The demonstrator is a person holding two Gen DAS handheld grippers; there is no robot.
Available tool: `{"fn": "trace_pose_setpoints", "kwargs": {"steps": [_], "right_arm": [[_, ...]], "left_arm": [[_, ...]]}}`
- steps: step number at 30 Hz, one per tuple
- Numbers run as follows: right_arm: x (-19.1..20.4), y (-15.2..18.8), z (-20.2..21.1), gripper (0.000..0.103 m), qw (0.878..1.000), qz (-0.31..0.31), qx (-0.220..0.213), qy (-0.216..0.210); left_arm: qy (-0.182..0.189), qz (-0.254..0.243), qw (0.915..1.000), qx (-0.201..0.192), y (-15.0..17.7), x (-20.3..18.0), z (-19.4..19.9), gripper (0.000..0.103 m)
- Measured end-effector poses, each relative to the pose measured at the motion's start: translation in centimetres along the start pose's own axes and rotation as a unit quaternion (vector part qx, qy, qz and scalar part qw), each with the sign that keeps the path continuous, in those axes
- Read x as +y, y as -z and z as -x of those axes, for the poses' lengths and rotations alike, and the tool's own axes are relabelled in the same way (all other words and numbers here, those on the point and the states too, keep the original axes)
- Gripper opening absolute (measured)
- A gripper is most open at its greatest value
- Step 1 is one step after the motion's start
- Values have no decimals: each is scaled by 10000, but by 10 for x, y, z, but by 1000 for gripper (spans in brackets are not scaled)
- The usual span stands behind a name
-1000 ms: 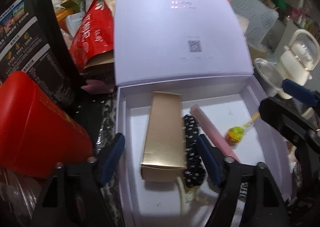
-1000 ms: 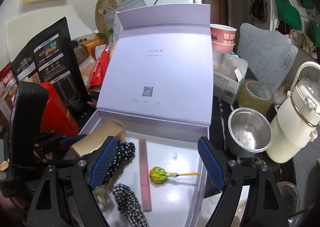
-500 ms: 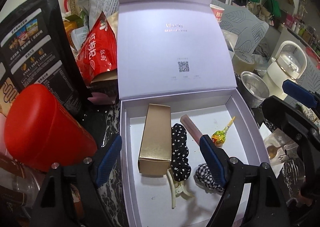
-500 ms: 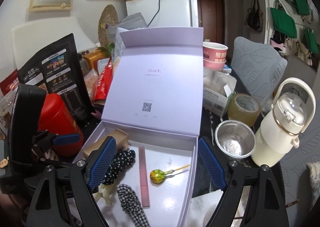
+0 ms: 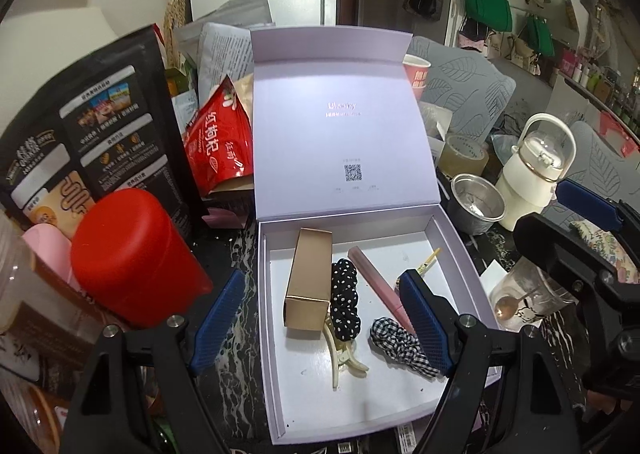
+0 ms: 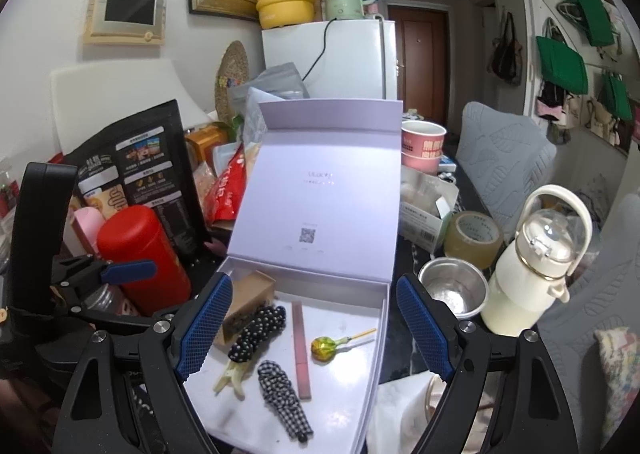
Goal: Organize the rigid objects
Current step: 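Raise both open grippers out of the lavender box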
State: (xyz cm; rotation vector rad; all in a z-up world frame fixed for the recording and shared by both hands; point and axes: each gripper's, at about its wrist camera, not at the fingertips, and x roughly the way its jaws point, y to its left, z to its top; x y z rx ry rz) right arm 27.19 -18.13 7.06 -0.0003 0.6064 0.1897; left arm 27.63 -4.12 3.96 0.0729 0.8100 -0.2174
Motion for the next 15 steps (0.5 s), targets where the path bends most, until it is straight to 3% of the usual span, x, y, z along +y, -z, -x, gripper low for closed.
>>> {"fn": "trace_pose_setpoints", "kwargs": {"steps": [15], "right_arm": [[17,8,69,90,9991,100,-401,13]], "left_arm": [[-202,-165,9985,-480,23,-6,74,84]]}}
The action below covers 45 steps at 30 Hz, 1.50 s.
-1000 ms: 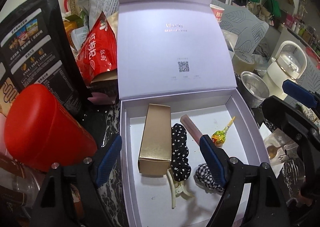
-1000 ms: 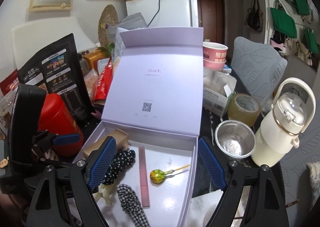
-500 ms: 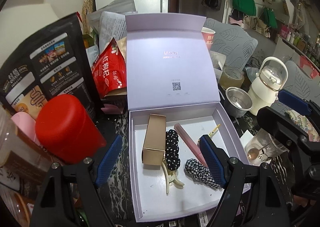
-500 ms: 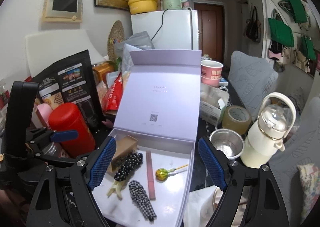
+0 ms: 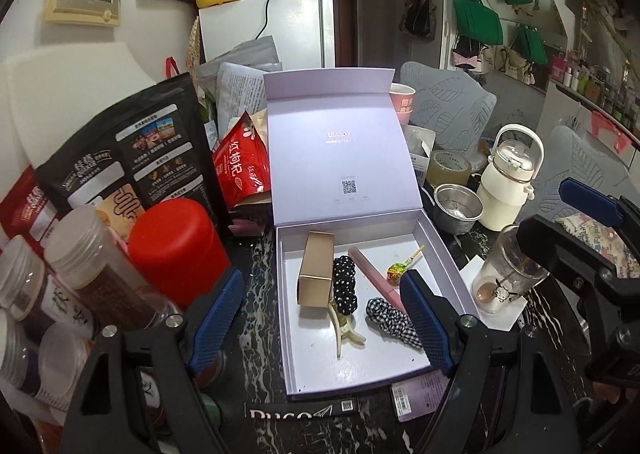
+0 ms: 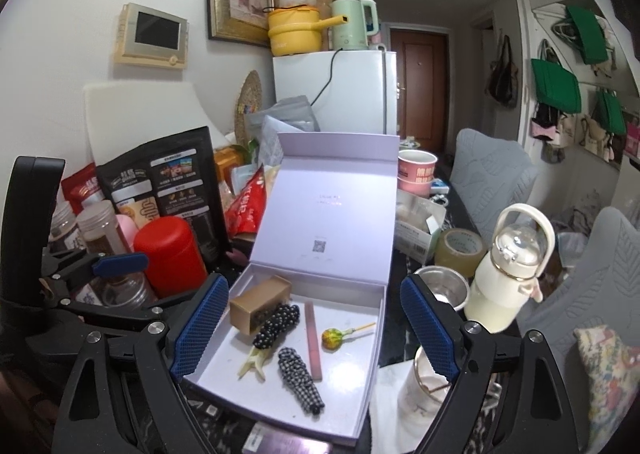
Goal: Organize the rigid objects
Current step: 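Raise both open grippers out of the lavender box, then grasp the small purple EYES package on the table with the left gripper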
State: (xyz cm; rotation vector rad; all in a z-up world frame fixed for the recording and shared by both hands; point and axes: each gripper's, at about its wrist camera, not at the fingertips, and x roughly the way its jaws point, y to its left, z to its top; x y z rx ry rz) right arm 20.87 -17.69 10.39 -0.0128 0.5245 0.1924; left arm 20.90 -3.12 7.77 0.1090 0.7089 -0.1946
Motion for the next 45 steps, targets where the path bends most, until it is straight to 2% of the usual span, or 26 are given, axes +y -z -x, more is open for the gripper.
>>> {"fn": "trace_pose_setpoints", "kwargs": {"steps": [2,3,13,22,34,45], "right_arm": [[2,2,8,91,10000,-12,-11,8],[4,3,12,91,10000,-14,-28,10],[19,17,47,98,9999,46,-158,2],[24,41,64,100,10000,-20,-8,38],[17,79,75,100,9992,-267,255,162],[-3,112,79,100,9971,-408,500,396]], "left_arm": [[-28,-2,10000,-42,3,0,7,101],[-32,6,10000,-77,5,1,12,103],[-126,27,9998,-164,29,2,46,103],[-158,11,9999,-44,57,-1,56,103],[214,111,9996,165,92,-11,54,103],[499,208,9978,378,110,-37,31,103]]}}
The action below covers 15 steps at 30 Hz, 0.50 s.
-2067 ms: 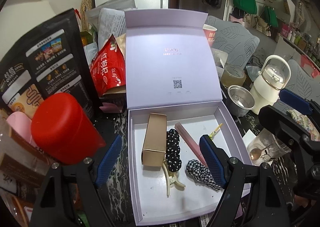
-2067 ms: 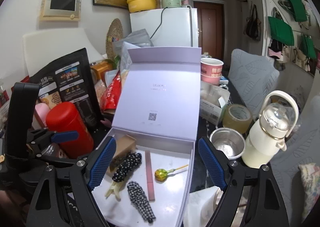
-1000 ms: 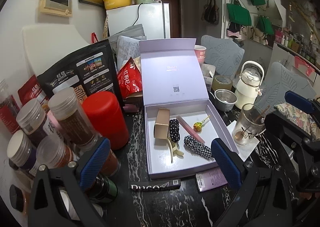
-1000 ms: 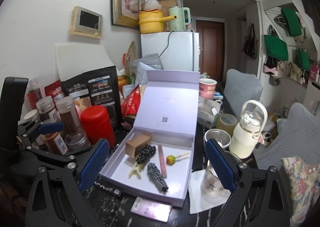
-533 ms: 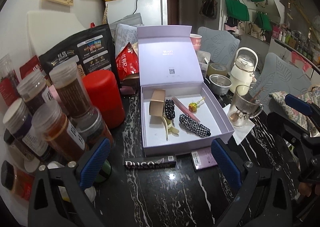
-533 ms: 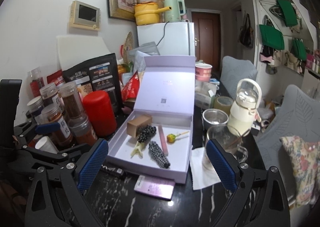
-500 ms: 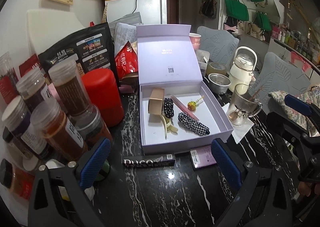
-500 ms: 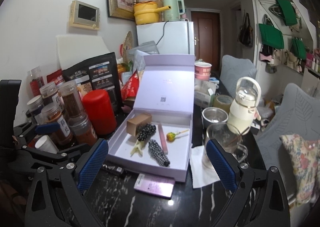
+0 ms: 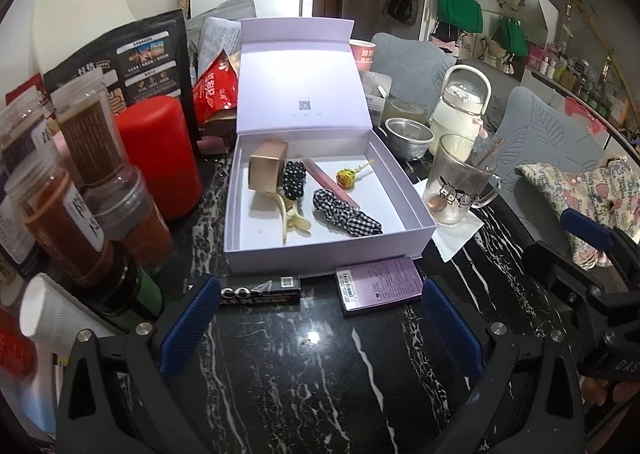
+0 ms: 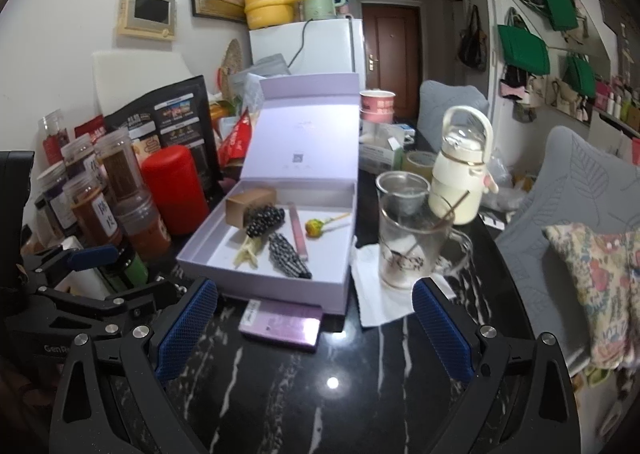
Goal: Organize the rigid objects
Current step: 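Grasp the small purple EYES package on the table with the left gripper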
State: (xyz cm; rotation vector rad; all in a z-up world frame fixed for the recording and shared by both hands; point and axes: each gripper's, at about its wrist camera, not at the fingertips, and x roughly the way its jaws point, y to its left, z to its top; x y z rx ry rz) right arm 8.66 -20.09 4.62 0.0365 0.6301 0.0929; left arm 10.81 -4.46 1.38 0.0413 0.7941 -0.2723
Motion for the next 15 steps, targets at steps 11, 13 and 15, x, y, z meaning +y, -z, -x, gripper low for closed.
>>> {"fn": "trace_pose_setpoints", "kwargs": {"steps": [11,13,15], "right_arm": [[-37,28,-6,100,9991,-218,170,307],[-45,32,-8,100,9988,-261,213,357],[-53,36,-10,100,9984,-313,251,391]], "left_arm": [[180,-10,9990,420,10,-31,-43,103],[203,15,9984,528,11,-36,-53,103],[273,69,9976,641,12,-40,-64,103]]}}
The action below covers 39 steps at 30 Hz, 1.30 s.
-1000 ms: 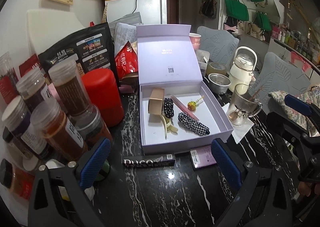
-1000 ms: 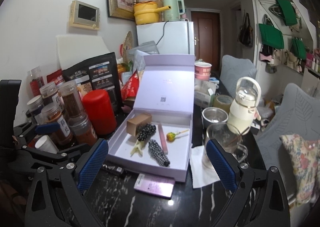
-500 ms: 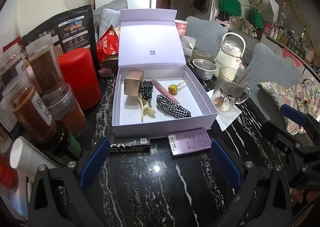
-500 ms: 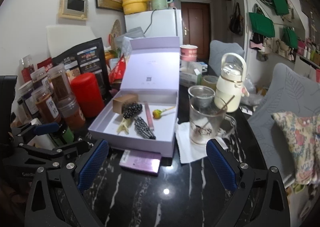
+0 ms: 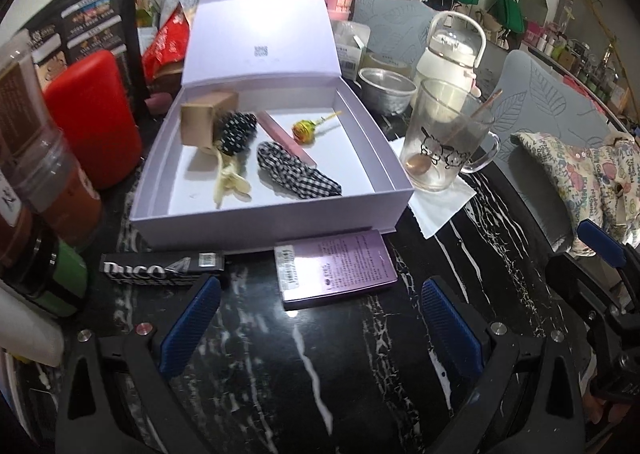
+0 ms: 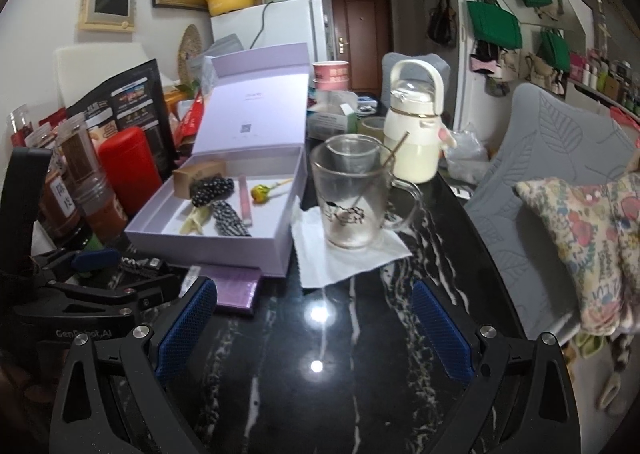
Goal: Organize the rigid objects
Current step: 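Grasp the small purple EYES package on the table with the left gripper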
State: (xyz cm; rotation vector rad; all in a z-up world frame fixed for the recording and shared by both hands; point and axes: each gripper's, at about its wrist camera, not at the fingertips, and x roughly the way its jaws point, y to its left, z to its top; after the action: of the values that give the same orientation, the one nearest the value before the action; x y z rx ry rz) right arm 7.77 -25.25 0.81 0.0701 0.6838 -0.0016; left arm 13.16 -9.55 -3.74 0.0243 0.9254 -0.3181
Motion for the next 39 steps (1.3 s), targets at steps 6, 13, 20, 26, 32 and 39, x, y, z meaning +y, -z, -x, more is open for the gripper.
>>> {"fn": "trace_pose_setpoints", "kwargs": {"steps": [6,13,20,26,32,39], "right_arm": [[-21,6,-11,100,9997,-166,154,128],[-37,8,-19,100,9991,-281,258,195],[-46,7,-29,100,9987,-324,326,233],[-49,7,-35,100,9983,-340,397,249],[-50,7,-36,100,9982,-341,400,287],[-47,4,-33,100,9988,-314,324,212]], "left_arm": [[44,102,9996,274,-3,-8,-32,103],[-113,152,9977,655,-7,-12,-66,103],[-507,-21,9939,982,-7,-17,-89,103],[-569,-81,9943,898,-11,-21,-93,103],[-326,-213,9972,638,-7,-24,-86,98],[-80,-194,9987,468,-1,-17,-49,98]]}}
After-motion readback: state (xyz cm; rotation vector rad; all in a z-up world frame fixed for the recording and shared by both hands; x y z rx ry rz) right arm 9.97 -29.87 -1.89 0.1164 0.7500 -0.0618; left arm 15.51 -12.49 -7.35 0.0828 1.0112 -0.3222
